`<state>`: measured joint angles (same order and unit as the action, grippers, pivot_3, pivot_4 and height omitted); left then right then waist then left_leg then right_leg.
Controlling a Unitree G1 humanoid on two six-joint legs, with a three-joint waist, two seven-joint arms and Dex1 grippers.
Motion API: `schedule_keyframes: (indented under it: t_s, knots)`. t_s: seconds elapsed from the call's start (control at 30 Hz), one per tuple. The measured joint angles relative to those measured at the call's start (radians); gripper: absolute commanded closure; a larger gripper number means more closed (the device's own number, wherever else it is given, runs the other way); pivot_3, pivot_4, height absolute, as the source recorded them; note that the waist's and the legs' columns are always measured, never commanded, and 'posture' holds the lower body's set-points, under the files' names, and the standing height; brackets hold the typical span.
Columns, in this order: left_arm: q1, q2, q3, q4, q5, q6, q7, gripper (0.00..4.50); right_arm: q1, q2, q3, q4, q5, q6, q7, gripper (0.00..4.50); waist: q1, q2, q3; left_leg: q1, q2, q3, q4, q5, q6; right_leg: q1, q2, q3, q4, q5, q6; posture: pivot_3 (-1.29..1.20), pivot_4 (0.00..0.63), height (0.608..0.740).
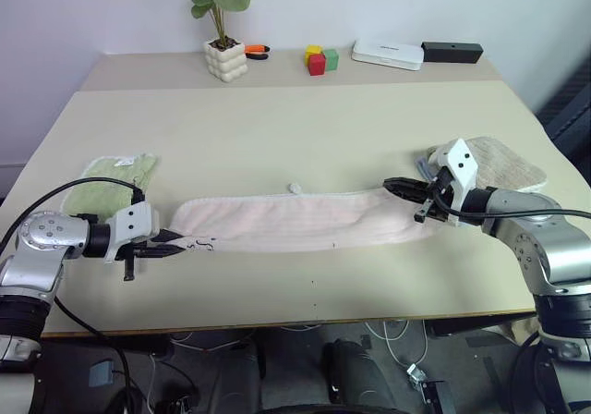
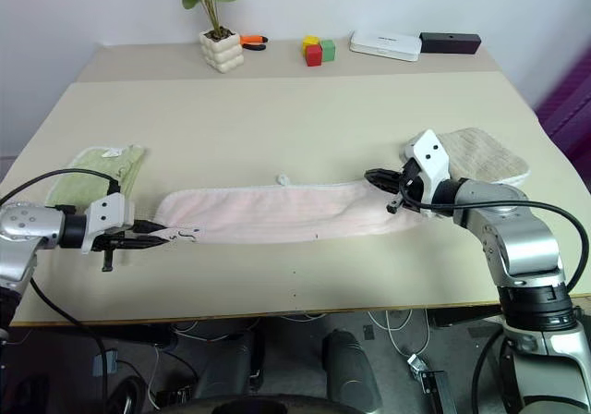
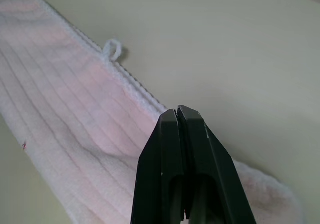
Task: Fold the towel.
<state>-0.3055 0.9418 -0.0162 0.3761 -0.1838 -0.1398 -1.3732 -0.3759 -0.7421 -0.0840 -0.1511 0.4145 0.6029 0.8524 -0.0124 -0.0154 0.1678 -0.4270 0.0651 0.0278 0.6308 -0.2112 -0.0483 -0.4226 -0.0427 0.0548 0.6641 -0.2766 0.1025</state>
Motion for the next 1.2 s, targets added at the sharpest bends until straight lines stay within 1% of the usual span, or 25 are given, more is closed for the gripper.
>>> schedule_keyframes:
  t_s: [0.1,0.13,0.17,0.27,0.33,0.4,0.43,0.47,0.5,0.57,0.6,0.63,0.73,0.77,0.9,0.93,0.97,1.1,1.2]
  knots:
    - [0.004,0.002,0.002,-0.017,-0.014,0.019,-0.019,0.78,-0.002,0.0,0.0,0.0,0.0,0.0,0.001,4.5,0.0,0.0,0.0,0.0,0.0,0.0,0.0,0.0,0.0,0.0,0.0,0.0,0.0,0.0,0.0,0.0,0.15,0.74]
    - [0.016,0.006,0.007,-0.038,-0.043,0.054,-0.037,0.2,-0.002,0.0,0.0,0.0,0.0,0.0,0.0,4.5,-0.001,0.0,0.0,0.0,0.0,0.0,0.0,0.0,0.0,0.0,0.0,0.0,0.0,0.0,0.0,0.0,0.15,0.74]
    - [0.023,0.009,0.014,-0.06,-0.075,0.096,-0.056,0.04,-0.002,0.0,0.0,0.0,-0.001,0.0,-0.001,4.5,-0.001,0.0,0.0,0.0,0.0,0.0,0.0,0.0,0.0,0.0,0.0,0.0,0.0,0.0,0.0,0.0,0.15,0.74]
    - [0.036,0.04,0.06,-0.183,-0.218,0.287,-0.108,0.04,-0.001,0.001,0.0,0.0,-0.007,-0.004,-0.001,4.5,0.0,-0.001,0.001,0.0,0.0,0.0,0.0,0.0,0.0,0.0,0.0,0.0,0.0,0.0,0.0,0.0,0.15,0.74]
    - [0.044,0.101,0.096,-0.282,-0.312,0.437,-0.144,0.04,-0.001,0.003,0.001,0.0,-0.008,-0.008,-0.001,4.5,-0.002,-0.002,0.001,0.0,0.0,0.0,0.0,0.0,0.0,0.0,0.0,0.0,0.0,0.0,0.0,0.0,0.15,0.74]
    - [0.067,0.159,0.124,-0.34,-0.369,0.543,-0.17,0.04,-0.001,0.007,0.002,0.001,-0.009,-0.009,-0.001,4.5,-0.004,-0.002,0.001,0.0,0.0,0.0,0.0,0.0,0.0,0.0,0.0,0.0,0.0,-0.001,-0.001,0.0,0.15,0.74]
    - [0.069,0.165,0.142,-0.362,-0.409,0.606,-0.169,0.04,-0.001,0.008,0.002,0.002,-0.009,-0.01,-0.001,4.5,-0.005,-0.001,0.001,0.0,0.0,0.0,-0.001,0.0,0.0,0.0,0.0,0.0,0.0,-0.001,-0.001,0.0,0.15,0.74]
    - [0.064,0.156,0.157,-0.374,-0.434,0.639,-0.157,0.04,-0.001,0.009,0.002,0.002,-0.01,-0.01,-0.001,4.5,-0.004,-0.001,0.001,0.0,0.0,0.0,0.0,0.0,0.0,0.0,0.0,0.0,0.0,-0.001,-0.002,0.0,0.15,0.74]
    - [0.042,0.116,0.183,-0.385,-0.481,0.688,-0.12,0.04,-0.001,0.01,0.002,0.004,-0.009,-0.01,-0.002,4.5,0.0,-0.001,0.001,0.0,0.0,0.0,0.0,0.0,0.0,0.0,0.0,0.0,0.0,-0.001,-0.002,0.0,0.15,0.74]
    - [-0.01,0.025,0.232,-0.4,-0.581,0.781,-0.034,0.04,-0.007,0.025,0.003,0.006,-0.009,-0.01,-0.006,4.5,0.005,-0.002,0.001,0.0,0.0,-0.002,0.001,0.0,0.0,0.001,0.0,-0.001,0.0,0.0,0.0,0.0,0.15,0.74]
    - [-0.027,-0.012,0.243,-0.405,-0.611,0.798,0.006,0.04,-0.013,0.035,0.003,0.006,-0.008,-0.01,-0.011,4.5,0.004,-0.002,0.001,0.0,0.0,-0.001,0.002,0.0,0.0,0.001,0.0,-0.001,0.0,0.0,0.0,0.0,0.15,0.74]
    - [-0.04,-0.077,0.26,-0.418,-0.616,0.79,0.064,0.04,-0.018,0.048,0.0,0.006,-0.007,-0.008,-0.024,4.5,0.002,-0.002,0.001,0.0,-0.001,-0.001,0.001,0.0,0.0,0.002,-0.001,-0.001,0.0,0.0,0.001,0.0,0.15,0.74]
    - [-0.073,-0.217,0.261,-0.412,-0.609,0.8,0.243,0.84,-0.033,0.118,-0.004,0.002,-0.007,-0.007,-0.087,4.5,0.0,-0.003,0.001,0.0,-0.001,-0.002,0.001,0.0,0.0,0.002,0.0,-0.001,0.0,0.0,0.001,0.0,0.15,0.74]
    - [-0.088,-0.264,0.256,-0.406,-0.608,0.813,0.307,1.29,-0.034,0.149,0.001,-0.006,-0.007,-0.005,-0.11,4.5,0.0,-0.003,0.001,0.0,0.0,-0.003,0.001,0.0,0.0,0.002,0.001,-0.001,0.0,0.0,0.001,0.0,0.15,0.74]
    - [-0.111,-0.47,0.254,-0.412,-0.591,0.788,0.521,3.38,-0.028,0.267,0.011,-0.048,-0.012,-0.003,-0.214,4.5,0.0,-0.003,0.001,0.0,-0.001,-0.003,0.001,0.0,0.0,0.002,0.0,-0.001,0.0,0.0,0.001,0.0,0.15,0.74]
    - [-0.109,-0.529,0.243,-0.416,-0.581,0.778,0.576,3.93,-0.024,0.297,0.03,-0.059,-0.027,-0.01,-0.248,4.5,0.001,-0.003,0.001,0.0,-0.001,-0.003,0.001,0.0,0.0,0.002,0.0,-0.001,0.0,0.0,0.001,0.0,0.15,0.74]
    - [-0.106,-0.565,0.226,-0.419,-0.571,0.772,0.615,4.44,-0.02,0.319,0.05,-0.065,-0.042,-0.016,-0.272,4.5,0.001,-0.003,0.001,0.0,-0.001,-0.003,0.001,0.0,0.0,0.002,0.0,-0.001,0.0,0.0,0.001,0.0,0.15,0.74]
    - [-0.046,-0.672,0.178,-0.461,-0.494,0.711,0.738,4.44,0.018,0.42,0.07,-0.061,-0.111,-0.06,-0.416,4.5,0.0,-0.003,0.0,0.0,-0.001,-0.003,0.001,0.0,0.0,0.002,0.0,-0.001,0.0,0.0,0.001,0.0,0.15,0.74]
    - [-0.01,-0.676,0.114,-0.474,-0.39,0.646,0.782,4.44,0.061,0.439,0.082,-0.048,-0.186,-0.114,-0.494,4.5,0.002,-0.003,0.0,0.0,-0.001,-0.003,0.001,0.0,0.0,0.002,0.0,-0.001,0.0,0.0,0.001,0.0,0.15,0.74]
